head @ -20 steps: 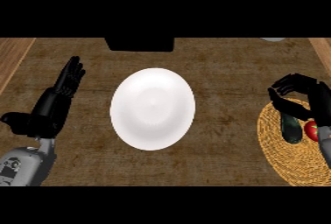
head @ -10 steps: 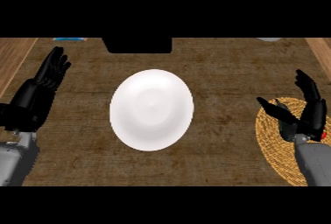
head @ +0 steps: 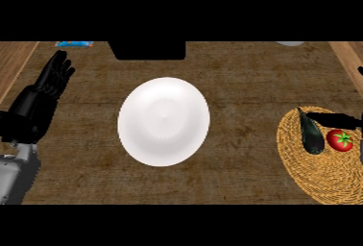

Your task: Pick the tomato from the placemat and place it in the plate

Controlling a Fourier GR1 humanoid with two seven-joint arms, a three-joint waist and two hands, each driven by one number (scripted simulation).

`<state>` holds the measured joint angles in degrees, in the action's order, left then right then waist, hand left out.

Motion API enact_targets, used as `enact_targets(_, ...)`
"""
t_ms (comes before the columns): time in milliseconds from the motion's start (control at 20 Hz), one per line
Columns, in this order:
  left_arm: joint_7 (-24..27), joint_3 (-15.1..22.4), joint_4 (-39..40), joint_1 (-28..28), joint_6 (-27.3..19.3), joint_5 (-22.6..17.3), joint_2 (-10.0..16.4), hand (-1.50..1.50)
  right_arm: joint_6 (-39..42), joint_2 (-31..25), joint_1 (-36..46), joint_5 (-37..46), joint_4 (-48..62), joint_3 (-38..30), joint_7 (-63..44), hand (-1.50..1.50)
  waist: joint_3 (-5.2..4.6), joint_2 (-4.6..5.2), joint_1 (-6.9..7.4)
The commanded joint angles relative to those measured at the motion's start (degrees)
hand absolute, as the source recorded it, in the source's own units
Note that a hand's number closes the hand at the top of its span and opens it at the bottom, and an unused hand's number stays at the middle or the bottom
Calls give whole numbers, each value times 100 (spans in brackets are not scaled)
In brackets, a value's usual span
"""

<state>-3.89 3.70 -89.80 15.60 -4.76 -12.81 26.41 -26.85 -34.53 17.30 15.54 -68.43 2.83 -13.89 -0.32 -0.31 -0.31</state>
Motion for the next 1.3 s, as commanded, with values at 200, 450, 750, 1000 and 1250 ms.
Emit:
enact_targets(200, 170, 46, 109, -80, 27, 105, -98, 0, 2375, -971, 413, 160, -335, 745, -2865, -150, -6, 9, 17)
enact_targets(450, 18, -10, 30, 35, -1, 122, -142, 0, 3544, -826, 785, -373, -443, 838, -3984, -150, 23, 24, 67)
enact_targets(750, 64, 53, 87, 77, -75, 508, -513, 0, 3816, -744, 682, 29, -148, 601, -3872, -150, 32, 35, 39)
enact_targets(1000, 68, -254, 314, 274, 309, 355, -391, 0, 3898, -724, 688, 472, 281, 553, -3902, -150, 31, 41, 39)
enact_targets(1250, 180, -309, 486, 291, 387, 489, -554, 0, 4100, -632, 433, 540, 449, 336, -3879, -150, 31, 42, 19)
